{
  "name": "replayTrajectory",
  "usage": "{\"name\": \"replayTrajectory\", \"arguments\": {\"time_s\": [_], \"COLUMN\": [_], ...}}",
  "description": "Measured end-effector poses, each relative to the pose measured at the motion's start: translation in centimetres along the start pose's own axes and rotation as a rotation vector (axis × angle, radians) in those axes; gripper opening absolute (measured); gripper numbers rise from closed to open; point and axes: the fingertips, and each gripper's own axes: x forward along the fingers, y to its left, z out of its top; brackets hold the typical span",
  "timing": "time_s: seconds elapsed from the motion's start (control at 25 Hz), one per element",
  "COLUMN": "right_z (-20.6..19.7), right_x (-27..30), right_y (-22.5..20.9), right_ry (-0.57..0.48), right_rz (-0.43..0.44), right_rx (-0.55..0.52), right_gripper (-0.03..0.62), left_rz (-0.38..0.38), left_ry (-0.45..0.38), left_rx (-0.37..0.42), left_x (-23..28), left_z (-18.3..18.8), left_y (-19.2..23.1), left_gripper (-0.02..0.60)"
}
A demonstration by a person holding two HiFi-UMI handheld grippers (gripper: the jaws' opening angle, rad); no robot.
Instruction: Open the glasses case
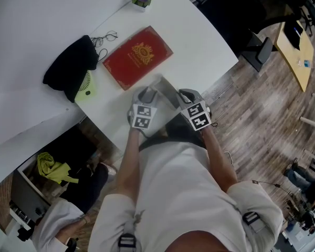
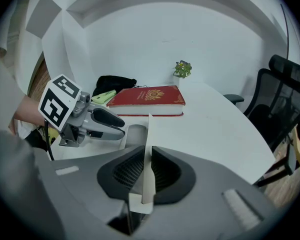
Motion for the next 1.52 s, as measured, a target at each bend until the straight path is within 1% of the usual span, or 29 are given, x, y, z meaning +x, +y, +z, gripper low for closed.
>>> {"name": "replayTrajectory", "arguments": {"time_s": [1.04, 1.4, 1.52], "right_z": [-0.2, -0.3, -0.4], "right_x": [0.1, 0.5, 0.4], "right_y": [-1.4, -2.1, -2.1], "right_ry": [0.002, -0.016, -0.005], "right_rz": [-0.012, -0.025, -0.029], "right_rx": [0.017, 0.013, 0.021], "right_gripper": [0.028, 0.026, 0.026], "left_rz": [0.005, 0.009, 0.008], "left_ry": [-0.003, -0.002, -0.009], "left_rx": [-0.017, -0.022, -0.019], "left_x": [-0.1, 0.1, 0.2], "left_z": [0.1, -0.2, -0.4], "left_y": [0.0, 0.1, 0.1], "left_gripper": [0.173, 0.175, 0.173]}}
